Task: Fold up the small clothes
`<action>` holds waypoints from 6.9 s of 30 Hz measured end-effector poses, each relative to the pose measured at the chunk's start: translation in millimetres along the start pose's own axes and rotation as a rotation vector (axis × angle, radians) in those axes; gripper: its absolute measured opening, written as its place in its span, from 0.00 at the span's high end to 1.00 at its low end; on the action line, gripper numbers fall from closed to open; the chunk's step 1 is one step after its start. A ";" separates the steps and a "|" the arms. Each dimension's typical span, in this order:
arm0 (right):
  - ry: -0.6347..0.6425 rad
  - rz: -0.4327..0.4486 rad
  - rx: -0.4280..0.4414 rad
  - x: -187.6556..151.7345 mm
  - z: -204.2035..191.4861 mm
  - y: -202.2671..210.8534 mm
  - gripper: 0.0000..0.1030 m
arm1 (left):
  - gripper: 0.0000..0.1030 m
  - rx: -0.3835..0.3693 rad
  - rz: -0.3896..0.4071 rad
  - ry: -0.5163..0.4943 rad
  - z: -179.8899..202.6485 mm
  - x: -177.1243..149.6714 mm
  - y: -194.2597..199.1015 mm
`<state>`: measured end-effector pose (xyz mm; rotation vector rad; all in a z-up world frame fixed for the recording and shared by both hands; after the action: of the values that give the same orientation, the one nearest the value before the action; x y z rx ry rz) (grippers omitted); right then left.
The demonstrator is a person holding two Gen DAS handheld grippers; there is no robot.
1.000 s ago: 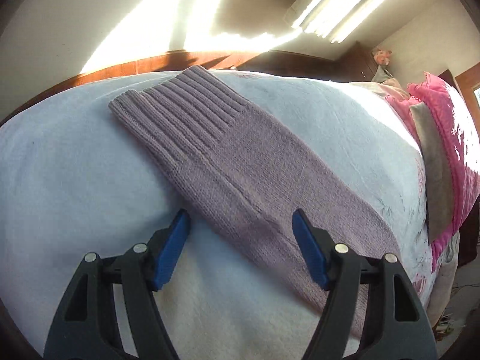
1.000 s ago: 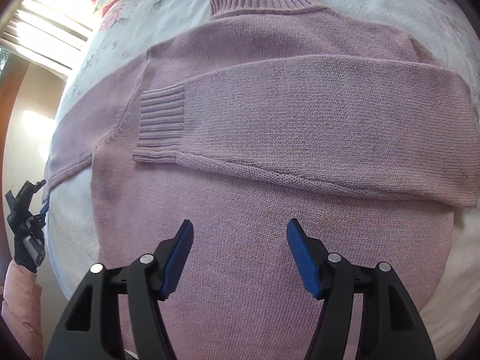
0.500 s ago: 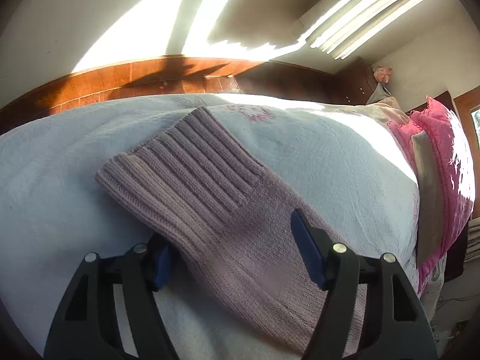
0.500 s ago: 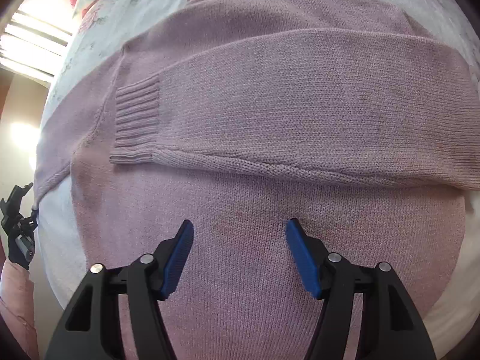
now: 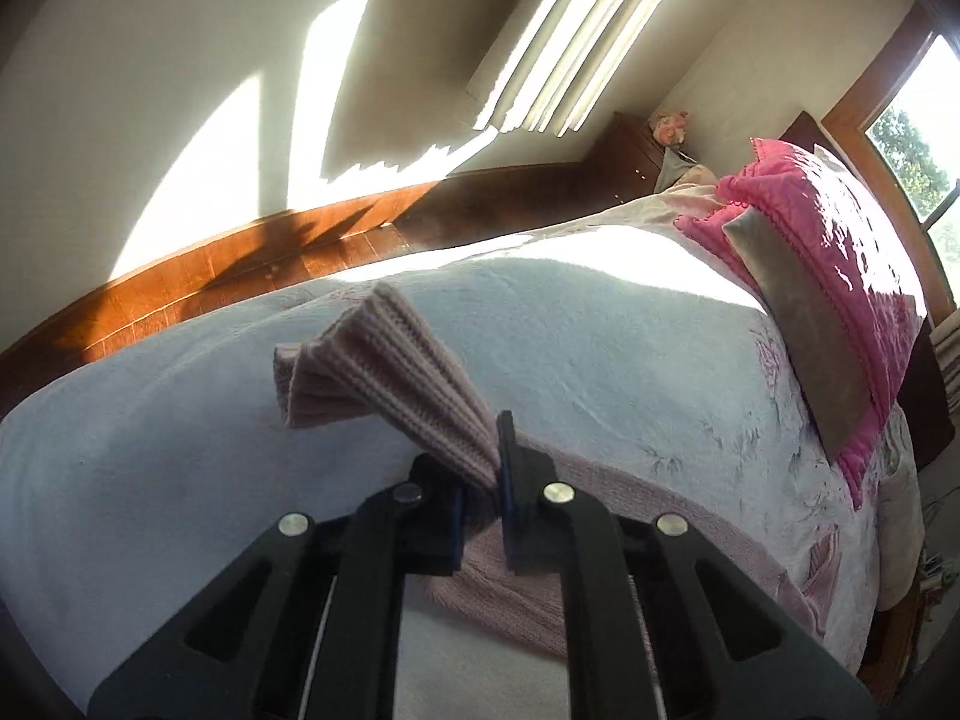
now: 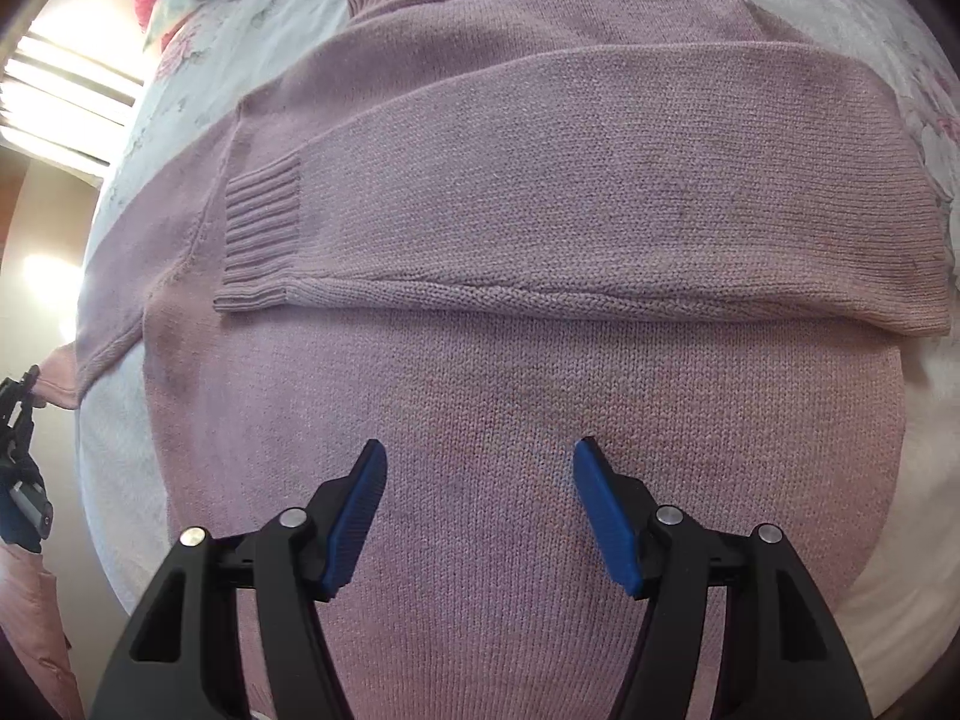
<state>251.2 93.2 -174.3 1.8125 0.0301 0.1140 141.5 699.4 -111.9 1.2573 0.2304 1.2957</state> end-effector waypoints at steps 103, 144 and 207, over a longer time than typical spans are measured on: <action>-0.061 0.017 0.315 97.7 15.1 -2.1 0.52 | 0.44 -0.278 -0.380 -0.571 249.0 -207.5 -26.6; -0.068 0.252 0.071 67.8 109.2 81.2 0.59 | 0.37 -0.244 -0.424 -0.724 298.3 -252.0 -46.3; 0.264 0.240 0.433 251.5 -12.8 48.0 0.92 | 0.72 -0.693 -0.545 -0.795 498.6 -246.0 -131.3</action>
<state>498.3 114.4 -109.1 2.2168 0.0252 0.5525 499.0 254.8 -143.1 0.9132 -0.3982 0.2860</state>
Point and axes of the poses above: each gripper's, at about its wrist camera, not at the fingertips, and y roughly against the way its jaws point, z to its right, x to its top, the point moved 3 cm from there along -y, roughly the way its jaws point, and after that the axes turned 2 degrees about z, right-handed, at the moved point
